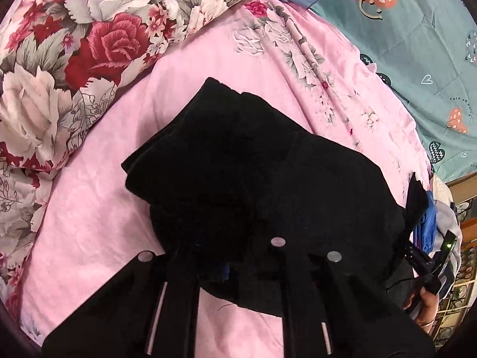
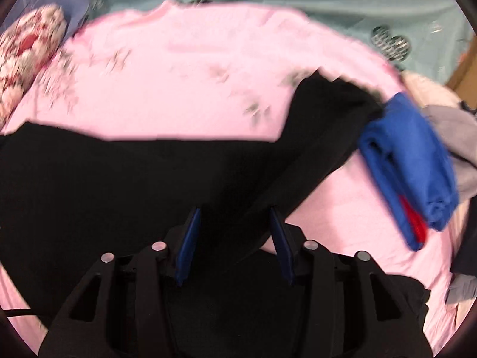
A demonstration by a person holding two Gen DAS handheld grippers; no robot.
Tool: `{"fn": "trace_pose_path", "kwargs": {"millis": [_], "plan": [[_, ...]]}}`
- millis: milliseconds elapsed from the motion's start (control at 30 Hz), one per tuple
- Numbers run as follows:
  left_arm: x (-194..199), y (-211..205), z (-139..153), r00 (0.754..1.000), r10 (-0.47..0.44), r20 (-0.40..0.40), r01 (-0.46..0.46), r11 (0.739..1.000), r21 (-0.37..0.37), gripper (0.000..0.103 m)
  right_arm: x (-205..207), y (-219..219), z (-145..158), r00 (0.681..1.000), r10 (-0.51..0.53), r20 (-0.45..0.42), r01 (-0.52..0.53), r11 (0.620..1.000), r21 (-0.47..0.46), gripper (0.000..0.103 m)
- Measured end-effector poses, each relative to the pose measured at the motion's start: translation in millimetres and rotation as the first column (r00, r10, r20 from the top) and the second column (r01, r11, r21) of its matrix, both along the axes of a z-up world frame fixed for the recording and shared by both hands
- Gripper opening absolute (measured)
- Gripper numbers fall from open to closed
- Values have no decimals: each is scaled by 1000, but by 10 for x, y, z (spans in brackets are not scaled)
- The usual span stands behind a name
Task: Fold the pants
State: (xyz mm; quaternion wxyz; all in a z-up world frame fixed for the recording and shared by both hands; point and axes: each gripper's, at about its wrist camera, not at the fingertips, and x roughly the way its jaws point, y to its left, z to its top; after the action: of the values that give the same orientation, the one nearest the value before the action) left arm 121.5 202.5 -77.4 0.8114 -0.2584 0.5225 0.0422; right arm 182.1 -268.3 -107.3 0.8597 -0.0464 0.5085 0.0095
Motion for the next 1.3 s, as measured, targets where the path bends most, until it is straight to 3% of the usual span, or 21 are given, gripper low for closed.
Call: {"fn": "trace_pose_path", "kwargs": {"millis": [33,133,233,333,400,567,700,800,900,1000,1033,1067,1133,1167,1200,1267,1300], "plan": [[-3,3,-12,1000,-2,2,2,1000,-3,9,-14,9,-56,999,8,-39,-9,1000,-13,33],[0,23,-46,1000,-1,2,1,1000,-13,9,-111,27,-88,999,37,-31,-38,998,-46,32],[-4,31,-77,1000,5,-6,-5,1000,-26,10,-202,-12,-84,999,28,-30,-28,999,-15,30],[-12,43,-93,1000,4,-10,-5,1000,-30,11,-253,-3,-79,999,31,-27,-31,999,-12,17],[-15,62,-102,1000,14,-14,-15,999,-47,11,-245,-51,-54,1000,1,-18,-1,1000,31,6],[-61,92,45,1000,22,17,-21,999,-46,11,-355,-320,235,995,-75,59,58,968,245,5],[-168,134,315,996,26,81,-24,999,-24,11,-717,-407,542,988,-76,133,33,954,299,5],[-243,149,392,995,20,97,-24,999,36,11,-1105,-462,661,986,-54,155,1,945,327,5],[-269,171,141,999,31,22,-32,998,57,11,-1330,-427,506,990,-51,128,6,945,326,5],[-232,187,-275,997,27,-77,-20,996,92,12,-1444,-305,82,997,-44,61,24,953,302,7],[-237,204,-348,996,31,-83,-24,996,84,14,-1442,-311,-83,998,-65,21,56,951,304,9],[-259,214,-343,997,34,-71,-28,997,77,14,-1457,-341,-121,996,-78,34,63,943,327,16],[-316,221,-213,998,28,-49,-23,996,86,17,-1456,-384,-82,996,-82,22,70,940,333,28],[-346,224,-141,999,27,-37,-24,995,92,26,-1459,-389,-20,996,-84,20,74,950,303,38],[-388,240,-30,999,35,-18,-32,992,125,42,-1486,-394,55,996,-77,33,66,961,270,38],[-482,262,182,997,71,42,-79,973,218,55,-1506,-448,286,993,-66,96,46,980,195,38],[-558,282,320,991,93,95,-116,955,274,57,-1472,-518,373,989,-84,119,64,985,163,39]]}}
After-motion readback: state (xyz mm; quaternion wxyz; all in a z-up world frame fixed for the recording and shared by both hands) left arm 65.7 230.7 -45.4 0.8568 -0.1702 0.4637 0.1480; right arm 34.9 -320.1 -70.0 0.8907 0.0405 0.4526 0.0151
